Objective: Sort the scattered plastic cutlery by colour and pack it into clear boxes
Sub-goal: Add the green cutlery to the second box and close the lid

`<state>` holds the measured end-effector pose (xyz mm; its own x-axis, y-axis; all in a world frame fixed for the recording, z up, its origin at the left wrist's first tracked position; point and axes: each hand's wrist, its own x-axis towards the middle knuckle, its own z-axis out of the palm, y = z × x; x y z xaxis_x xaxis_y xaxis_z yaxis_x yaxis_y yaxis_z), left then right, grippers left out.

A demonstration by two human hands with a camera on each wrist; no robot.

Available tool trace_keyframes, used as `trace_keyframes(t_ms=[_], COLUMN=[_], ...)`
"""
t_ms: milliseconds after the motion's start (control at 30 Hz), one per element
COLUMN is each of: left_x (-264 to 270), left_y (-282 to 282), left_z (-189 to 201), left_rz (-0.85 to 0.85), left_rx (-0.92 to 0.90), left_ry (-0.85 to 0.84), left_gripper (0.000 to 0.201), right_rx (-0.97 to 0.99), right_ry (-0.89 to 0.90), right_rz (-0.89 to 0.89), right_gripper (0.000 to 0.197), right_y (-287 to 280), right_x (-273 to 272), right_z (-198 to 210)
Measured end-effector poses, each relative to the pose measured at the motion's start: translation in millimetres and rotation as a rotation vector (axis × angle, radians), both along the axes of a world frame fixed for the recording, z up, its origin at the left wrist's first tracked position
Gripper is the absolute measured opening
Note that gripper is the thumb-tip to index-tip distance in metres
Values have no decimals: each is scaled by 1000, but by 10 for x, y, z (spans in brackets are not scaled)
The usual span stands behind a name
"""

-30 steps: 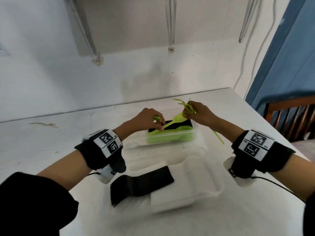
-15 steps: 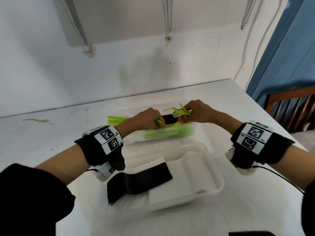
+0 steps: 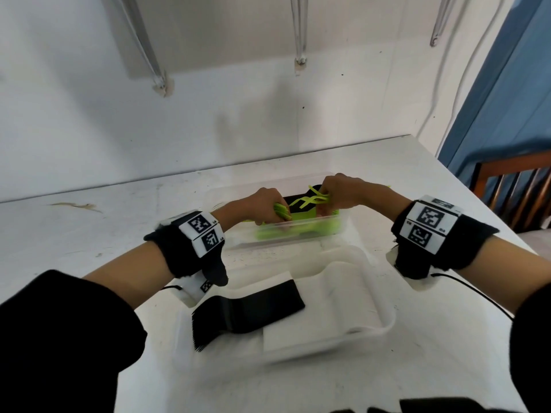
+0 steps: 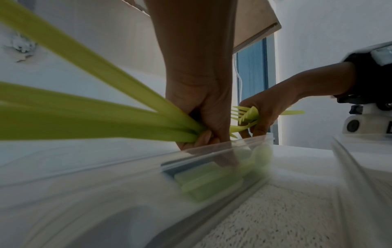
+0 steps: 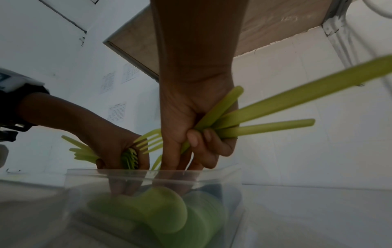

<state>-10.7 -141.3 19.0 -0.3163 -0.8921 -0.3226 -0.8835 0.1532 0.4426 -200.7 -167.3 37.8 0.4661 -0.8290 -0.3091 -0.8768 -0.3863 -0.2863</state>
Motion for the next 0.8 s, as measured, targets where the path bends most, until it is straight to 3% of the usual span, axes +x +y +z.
trace_keyframes(t_ms=[100, 400, 567, 800], left_x=[-15, -75, -100, -120], left_y=[-5, -56, -90, -83], left_z=[0, -67, -92, -89], left_rz=[-14, -1, 8, 47], left_rx=[1, -28, -23, -18], left_ry=[-24, -141, -173, -167], left_gripper=[18, 19, 20, 26], right_rx=[-19, 8, -61, 97], right_ry=[50, 46, 40, -263], right_rz=[-9, -94, -89, -181], right_gripper=[29, 28, 12, 31], right_y=[-10, -12, 23, -22], right_x=[30, -10, 6, -31], right_z=[-13, -73, -75, -43])
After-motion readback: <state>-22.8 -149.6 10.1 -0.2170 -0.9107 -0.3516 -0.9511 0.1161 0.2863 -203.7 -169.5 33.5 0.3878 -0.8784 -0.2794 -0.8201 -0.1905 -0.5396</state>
